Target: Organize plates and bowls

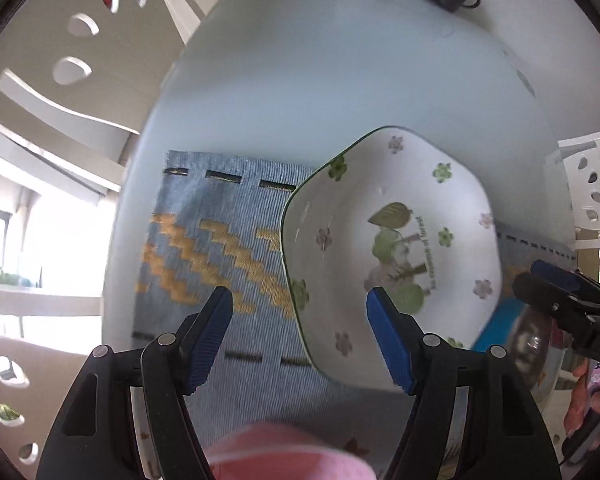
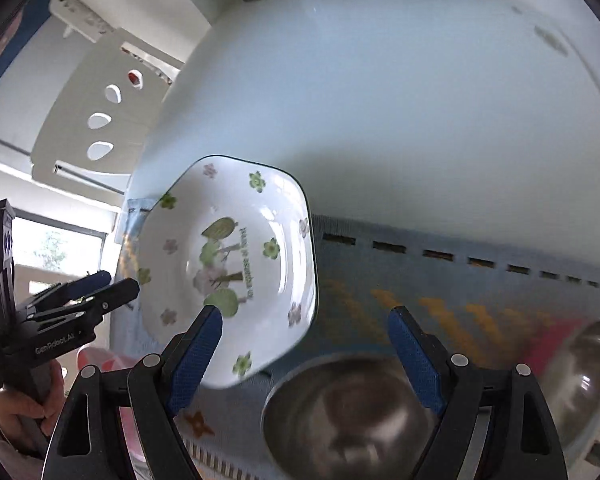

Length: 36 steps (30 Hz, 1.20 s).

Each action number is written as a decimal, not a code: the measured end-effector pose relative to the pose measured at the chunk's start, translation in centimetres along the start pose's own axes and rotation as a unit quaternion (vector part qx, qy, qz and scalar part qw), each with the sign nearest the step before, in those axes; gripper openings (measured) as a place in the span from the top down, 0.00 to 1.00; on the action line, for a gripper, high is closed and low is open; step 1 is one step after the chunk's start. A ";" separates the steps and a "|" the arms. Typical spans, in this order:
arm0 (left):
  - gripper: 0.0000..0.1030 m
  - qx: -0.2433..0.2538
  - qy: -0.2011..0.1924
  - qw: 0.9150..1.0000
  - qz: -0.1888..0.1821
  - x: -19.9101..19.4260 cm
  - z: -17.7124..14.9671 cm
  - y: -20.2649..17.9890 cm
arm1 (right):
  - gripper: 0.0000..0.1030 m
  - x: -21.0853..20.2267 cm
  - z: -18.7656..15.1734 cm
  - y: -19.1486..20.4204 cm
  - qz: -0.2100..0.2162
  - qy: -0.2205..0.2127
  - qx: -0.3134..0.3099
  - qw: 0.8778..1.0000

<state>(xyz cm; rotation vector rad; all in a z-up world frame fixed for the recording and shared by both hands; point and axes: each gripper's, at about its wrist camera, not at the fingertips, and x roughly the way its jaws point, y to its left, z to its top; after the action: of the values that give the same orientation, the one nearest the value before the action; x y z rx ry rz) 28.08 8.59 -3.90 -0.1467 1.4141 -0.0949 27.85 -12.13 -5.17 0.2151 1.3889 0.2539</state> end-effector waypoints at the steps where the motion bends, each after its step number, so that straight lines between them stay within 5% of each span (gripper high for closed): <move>1: 0.34 0.002 0.002 1.000 -0.002 0.5 0.2 -0.2 | 0.19 0.7 0.4 -0.1 0.001 -0.002 0.000 1.000; 11: 0.36 0.016 0.001 1.000 0.012 4.0 0.6 -1.4 | 0.16 5.8 1.6 0.6 0.012 0.012 -0.038 0.999; 12: 0.40 0.016 -0.003 1.000 0.012 4.0 0.6 -1.5 | 0.21 5.8 1.6 1.0 0.001 0.004 -0.048 0.999; 14: 0.65 0.012 -0.016 1.000 -0.005 3.7 0.4 -1.8 | 0.41 5.9 1.6 1.8 -0.027 -0.004 -0.061 0.998; 15: 0.65 0.006 -0.015 1.000 0.003 3.7 0.5 -2.0 | 0.70 5.8 1.6 2.1 -0.025 -0.007 -0.062 0.998; 26: 0.65 0.010 -0.045 0.999 0.019 1.5 0.0 -1.3 | 0.72 3.8 0.7 1.9 0.022 -0.035 -0.026 0.999; 36: 0.65 0.008 -0.072 0.997 0.012 -1.8 -1.7 0.5 | 0.73 0.4 -0.6 3.6 0.036 -0.058 -0.064 0.996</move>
<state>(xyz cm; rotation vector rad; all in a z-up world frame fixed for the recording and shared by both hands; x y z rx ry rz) 26.08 9.28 -2.53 -0.1212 1.2708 -0.0732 27.15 -8.60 -4.62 0.1711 1.2463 0.3823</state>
